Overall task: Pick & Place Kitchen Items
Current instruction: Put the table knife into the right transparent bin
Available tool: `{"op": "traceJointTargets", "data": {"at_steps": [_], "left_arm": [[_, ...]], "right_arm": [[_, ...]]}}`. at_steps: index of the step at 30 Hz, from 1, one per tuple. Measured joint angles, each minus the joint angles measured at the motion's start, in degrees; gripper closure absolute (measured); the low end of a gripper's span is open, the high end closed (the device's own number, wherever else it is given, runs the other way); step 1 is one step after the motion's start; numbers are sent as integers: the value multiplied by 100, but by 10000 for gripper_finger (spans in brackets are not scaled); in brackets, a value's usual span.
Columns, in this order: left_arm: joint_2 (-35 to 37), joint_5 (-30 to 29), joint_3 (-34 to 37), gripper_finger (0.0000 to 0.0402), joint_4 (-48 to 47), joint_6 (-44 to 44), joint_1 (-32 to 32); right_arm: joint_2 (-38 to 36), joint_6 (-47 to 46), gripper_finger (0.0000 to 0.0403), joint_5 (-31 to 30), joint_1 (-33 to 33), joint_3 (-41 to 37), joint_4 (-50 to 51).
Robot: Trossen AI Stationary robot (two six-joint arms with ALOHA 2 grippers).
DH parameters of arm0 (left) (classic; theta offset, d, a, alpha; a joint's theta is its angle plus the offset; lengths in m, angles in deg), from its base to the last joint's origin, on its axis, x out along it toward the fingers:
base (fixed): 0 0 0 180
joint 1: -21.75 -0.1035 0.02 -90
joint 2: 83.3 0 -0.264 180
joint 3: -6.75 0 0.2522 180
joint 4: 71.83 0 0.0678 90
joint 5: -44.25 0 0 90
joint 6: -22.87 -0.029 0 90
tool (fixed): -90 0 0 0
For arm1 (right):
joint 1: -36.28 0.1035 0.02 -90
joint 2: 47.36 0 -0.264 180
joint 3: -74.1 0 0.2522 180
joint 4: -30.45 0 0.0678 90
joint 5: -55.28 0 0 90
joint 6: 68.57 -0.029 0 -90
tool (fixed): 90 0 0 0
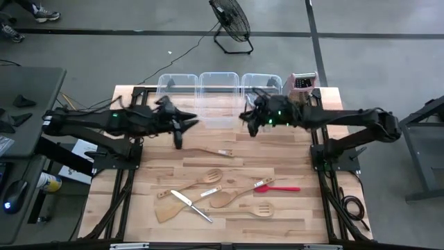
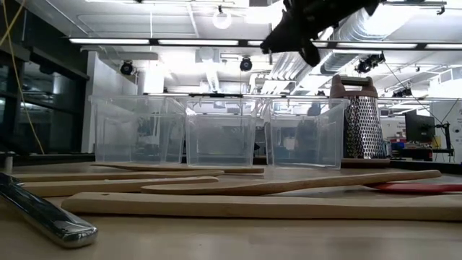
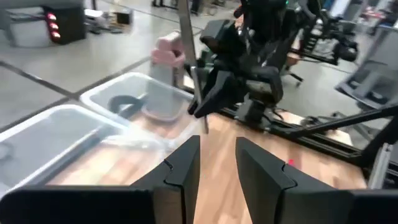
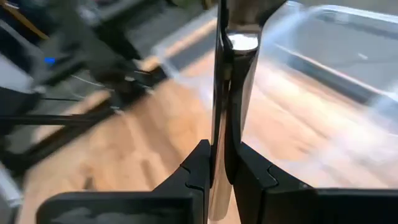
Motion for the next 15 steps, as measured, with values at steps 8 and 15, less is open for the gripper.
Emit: {"op": "traceJointTargets", "data": {"at_steps": [8, 15], "left_arm": [[684, -465, 7, 300, -818, -437, -55], [868, 612, 378, 300, -457, -807, -975]], "right_arm": [[-72, 412, 368, -11, -1242, 918, 2692], [305, 660, 368, 289, -2135, 986, 3247]]}}
